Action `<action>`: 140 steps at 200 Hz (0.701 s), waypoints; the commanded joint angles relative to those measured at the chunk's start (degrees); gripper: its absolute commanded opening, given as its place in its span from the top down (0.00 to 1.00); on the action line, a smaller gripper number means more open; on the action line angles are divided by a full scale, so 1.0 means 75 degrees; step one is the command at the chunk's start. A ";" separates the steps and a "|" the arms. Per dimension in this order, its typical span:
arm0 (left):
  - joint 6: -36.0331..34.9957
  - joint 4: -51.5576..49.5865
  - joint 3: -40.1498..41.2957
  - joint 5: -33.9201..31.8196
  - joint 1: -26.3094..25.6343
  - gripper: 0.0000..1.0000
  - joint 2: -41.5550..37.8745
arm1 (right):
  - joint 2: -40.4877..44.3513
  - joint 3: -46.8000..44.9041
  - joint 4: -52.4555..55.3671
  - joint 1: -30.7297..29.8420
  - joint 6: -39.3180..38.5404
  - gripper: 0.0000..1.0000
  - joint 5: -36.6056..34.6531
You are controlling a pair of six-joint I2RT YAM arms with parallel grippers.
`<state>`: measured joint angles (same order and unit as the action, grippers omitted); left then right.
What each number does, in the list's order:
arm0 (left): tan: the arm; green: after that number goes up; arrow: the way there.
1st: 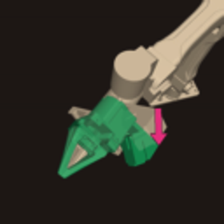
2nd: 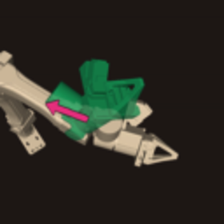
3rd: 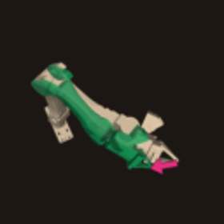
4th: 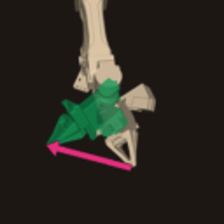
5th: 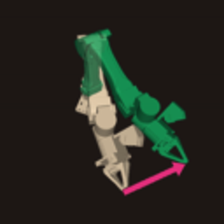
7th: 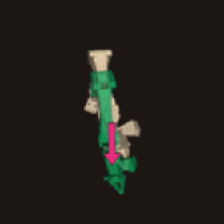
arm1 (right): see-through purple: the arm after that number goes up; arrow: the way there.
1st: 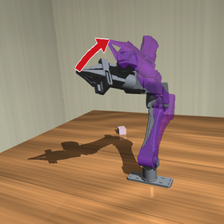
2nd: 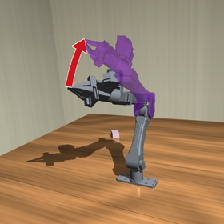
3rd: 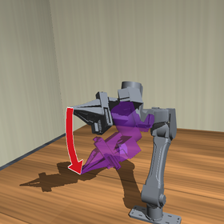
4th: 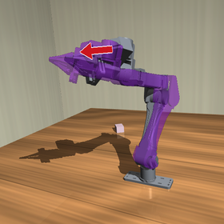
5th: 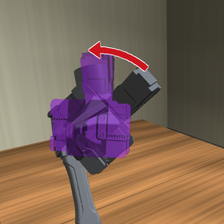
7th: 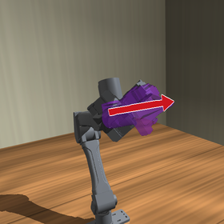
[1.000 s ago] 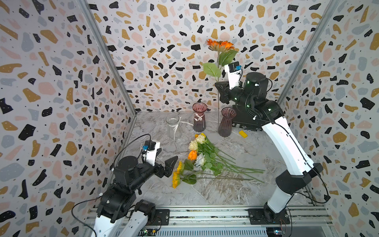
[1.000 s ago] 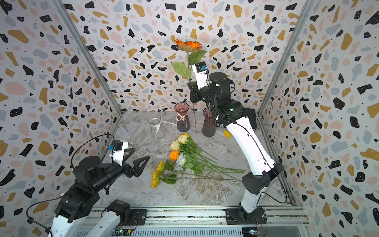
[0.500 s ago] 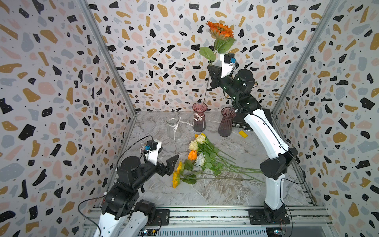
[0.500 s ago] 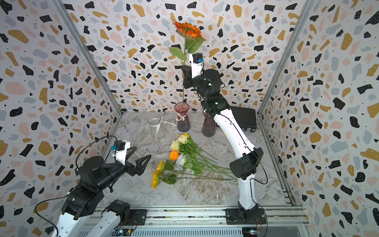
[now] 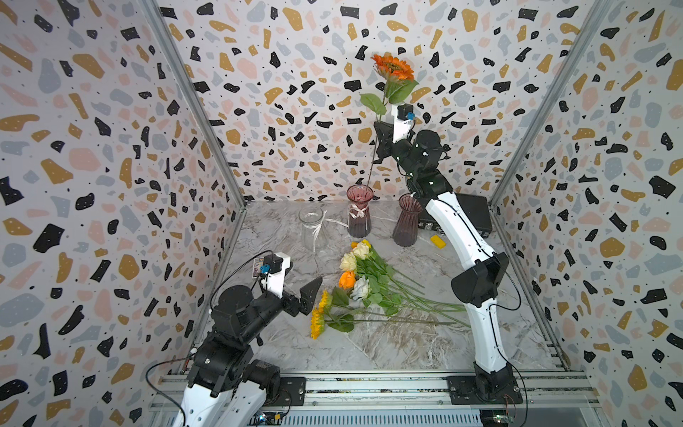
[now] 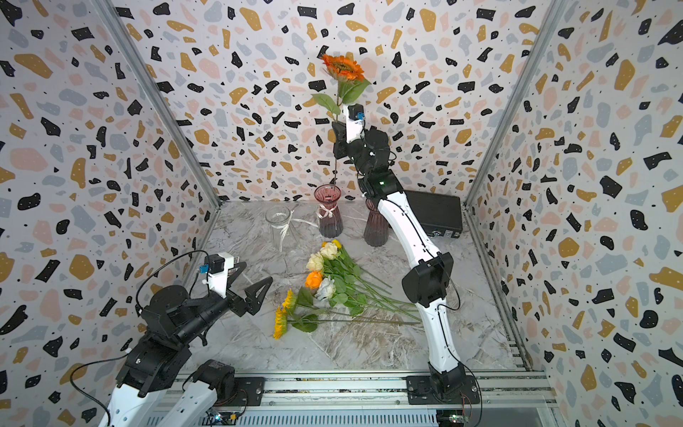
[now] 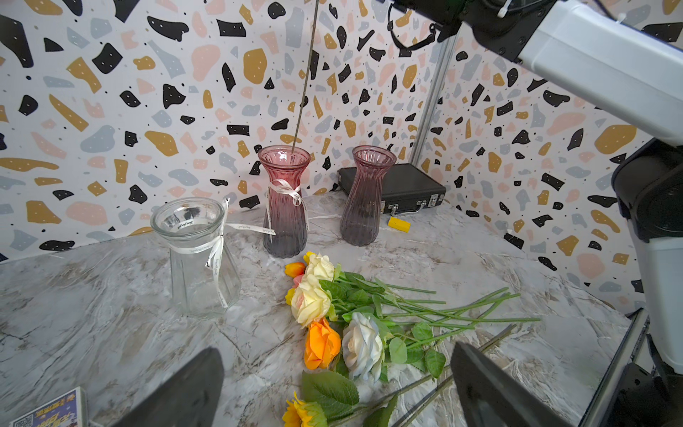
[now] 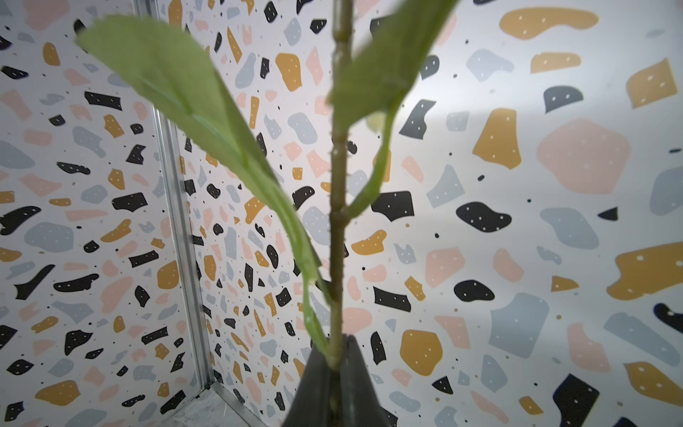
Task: Arrange the flowers in different vases according to their variety
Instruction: Insert the flower into the vase.
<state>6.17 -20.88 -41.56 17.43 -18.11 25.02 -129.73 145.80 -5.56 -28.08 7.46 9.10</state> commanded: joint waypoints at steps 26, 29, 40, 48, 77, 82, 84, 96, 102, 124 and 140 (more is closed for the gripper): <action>-0.0190 0.0476 0.0119 -0.0063 -0.0021 0.00 -0.0063 | 0.0090 -0.0184 -0.0063 -0.0018 0.0135 1.00 0.0085; -0.0198 0.0473 0.0125 -0.0065 -0.0023 0.00 -0.0066 | 0.0100 -0.0260 -0.0093 -0.0018 0.0160 1.00 0.0087; -0.0199 0.0474 0.0127 -0.0058 -0.0012 0.00 -0.0063 | 0.0156 -0.0536 -0.0202 -0.0018 0.0206 1.00 0.0087; -0.0202 0.0455 0.0127 -0.0040 -0.0023 0.00 -0.0054 | 0.0185 -0.0751 -0.0242 -0.0012 0.0212 1.00 0.0084; -0.0220 0.0476 0.0139 -0.0016 -0.0019 0.00 -0.0036 | 0.0304 -0.1489 -0.0426 -0.0015 0.0230 1.00 0.0053; -0.0220 0.0478 0.0139 -0.0015 -0.0018 0.00 -0.0028 | 0.0308 -0.1596 -0.0454 -0.0018 0.0234 1.00 0.0052; -0.0224 0.0476 0.0139 -0.0015 -0.0016 0.00 -0.0021 | 0.0318 -0.1631 -0.0471 -0.0015 0.0241 1.00 0.0046; -0.0235 0.0466 0.0139 -0.0007 -0.0014 0.00 -0.0019 | 0.0322 -0.1846 -0.0524 -0.0015 0.0260 1.00 0.0055; -0.0236 0.0471 0.0153 -0.0004 -0.0023 0.00 -0.0009 | 0.0314 -0.1931 -0.0546 -0.0013 0.0267 1.00 0.0055; -0.0251 0.0461 0.0142 -0.0004 -0.0030 0.00 -0.0006 | 0.0253 -0.2074 -0.0553 -0.0012 0.0295 1.00 0.0086; -0.0253 0.0454 0.0139 0.0008 -0.0031 0.00 -0.0001 | 0.0173 -0.2084 -0.0542 -0.0017 0.0308 1.00 0.0099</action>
<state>5.13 -20.43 -41.06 17.45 -18.11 25.08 -130.98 129.25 -6.55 -28.08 9.08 9.43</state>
